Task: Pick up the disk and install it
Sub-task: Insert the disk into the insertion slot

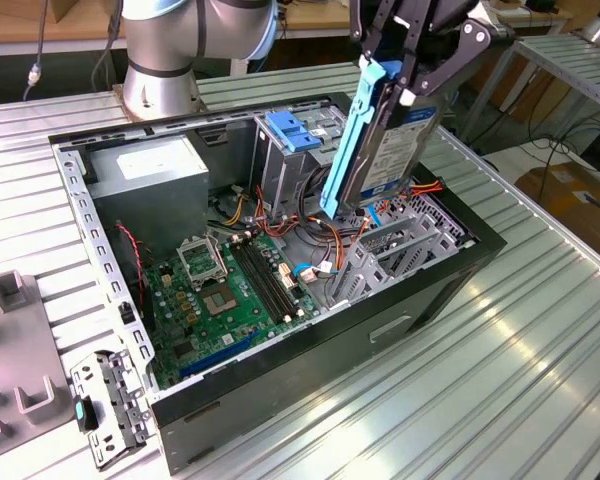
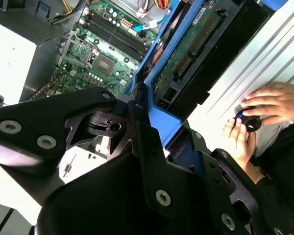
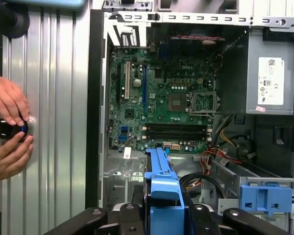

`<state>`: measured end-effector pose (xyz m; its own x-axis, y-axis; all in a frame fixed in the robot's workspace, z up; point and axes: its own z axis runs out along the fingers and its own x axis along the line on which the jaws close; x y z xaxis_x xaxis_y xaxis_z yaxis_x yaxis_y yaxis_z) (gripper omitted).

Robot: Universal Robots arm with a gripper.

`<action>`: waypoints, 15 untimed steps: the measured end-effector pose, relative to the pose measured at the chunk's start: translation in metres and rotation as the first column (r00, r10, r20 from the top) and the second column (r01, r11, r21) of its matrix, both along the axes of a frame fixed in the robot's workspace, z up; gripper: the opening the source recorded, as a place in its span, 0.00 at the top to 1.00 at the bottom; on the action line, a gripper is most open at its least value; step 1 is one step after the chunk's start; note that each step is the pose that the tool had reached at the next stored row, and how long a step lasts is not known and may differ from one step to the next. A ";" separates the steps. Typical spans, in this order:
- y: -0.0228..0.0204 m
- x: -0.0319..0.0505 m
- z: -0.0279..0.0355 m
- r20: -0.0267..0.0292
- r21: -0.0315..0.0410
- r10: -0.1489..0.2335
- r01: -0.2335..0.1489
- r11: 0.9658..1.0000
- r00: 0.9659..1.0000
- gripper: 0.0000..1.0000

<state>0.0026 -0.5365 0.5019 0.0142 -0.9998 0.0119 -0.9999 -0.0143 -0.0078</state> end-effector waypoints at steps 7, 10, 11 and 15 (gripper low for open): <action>-0.0099 0.0085 -0.0075 0.000 0.000 -0.001 0.001 1.000 1.000 0.63; -0.0102 0.0163 -0.0126 0.000 0.000 -0.008 0.008 1.000 1.000 0.63; -0.0102 0.0186 -0.0146 0.000 0.000 -0.013 0.013 1.000 1.000 0.63; -0.0102 0.0383 -0.0191 0.000 0.000 -0.020 0.020 1.000 1.000 0.63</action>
<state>0.0409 -0.5467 0.4829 -0.0059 -0.9999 0.0122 -1.0000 0.0058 -0.0077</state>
